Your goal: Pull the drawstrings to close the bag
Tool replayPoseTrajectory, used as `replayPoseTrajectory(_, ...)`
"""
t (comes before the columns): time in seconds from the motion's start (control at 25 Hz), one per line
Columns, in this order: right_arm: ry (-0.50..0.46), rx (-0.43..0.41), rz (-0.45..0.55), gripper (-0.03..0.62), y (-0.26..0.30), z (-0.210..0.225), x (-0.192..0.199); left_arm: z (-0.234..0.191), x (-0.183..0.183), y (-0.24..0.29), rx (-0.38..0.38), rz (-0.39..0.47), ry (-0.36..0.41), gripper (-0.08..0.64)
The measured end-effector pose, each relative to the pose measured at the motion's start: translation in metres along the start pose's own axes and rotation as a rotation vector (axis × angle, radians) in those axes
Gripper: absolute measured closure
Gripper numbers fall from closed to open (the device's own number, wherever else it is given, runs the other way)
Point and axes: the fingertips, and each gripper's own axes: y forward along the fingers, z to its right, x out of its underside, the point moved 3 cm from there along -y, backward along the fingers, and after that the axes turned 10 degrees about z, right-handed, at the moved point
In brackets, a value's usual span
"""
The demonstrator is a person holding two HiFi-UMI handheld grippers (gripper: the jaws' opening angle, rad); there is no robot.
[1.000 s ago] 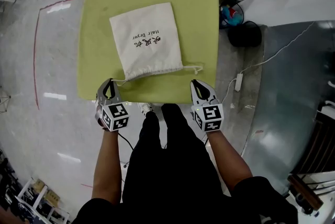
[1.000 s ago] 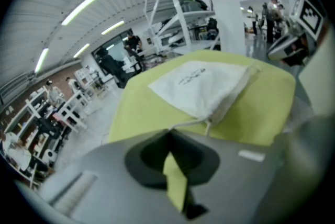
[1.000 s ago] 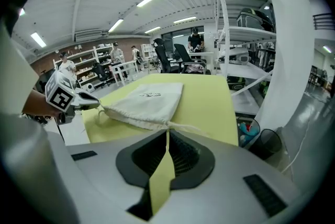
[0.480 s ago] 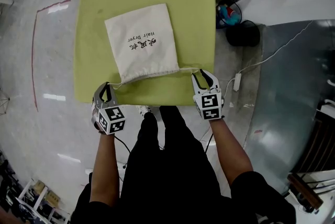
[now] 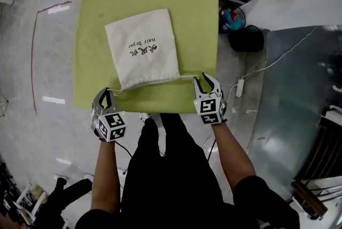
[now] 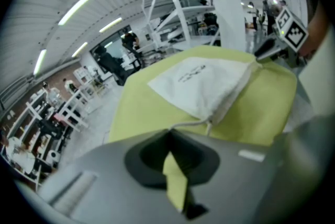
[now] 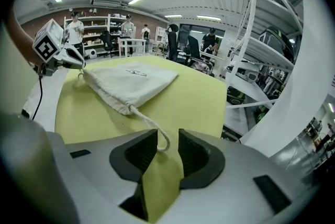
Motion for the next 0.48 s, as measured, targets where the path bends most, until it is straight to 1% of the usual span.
replayPoseTrajectory(0.36, -0.005, -0.056, -0.009, 0.477, 0.010, 0.002, -0.002, -0.004, -0.003, 0.001, -0.015, -0.005, 0.010, 0.551)
replayPoseTrajectory(0.48, -0.026, -0.084, -0.016, 0.477, 0.014, 0.002, -0.003, -0.004, -0.004, 0.000, -0.023, -0.008, 0.012, 0.551)
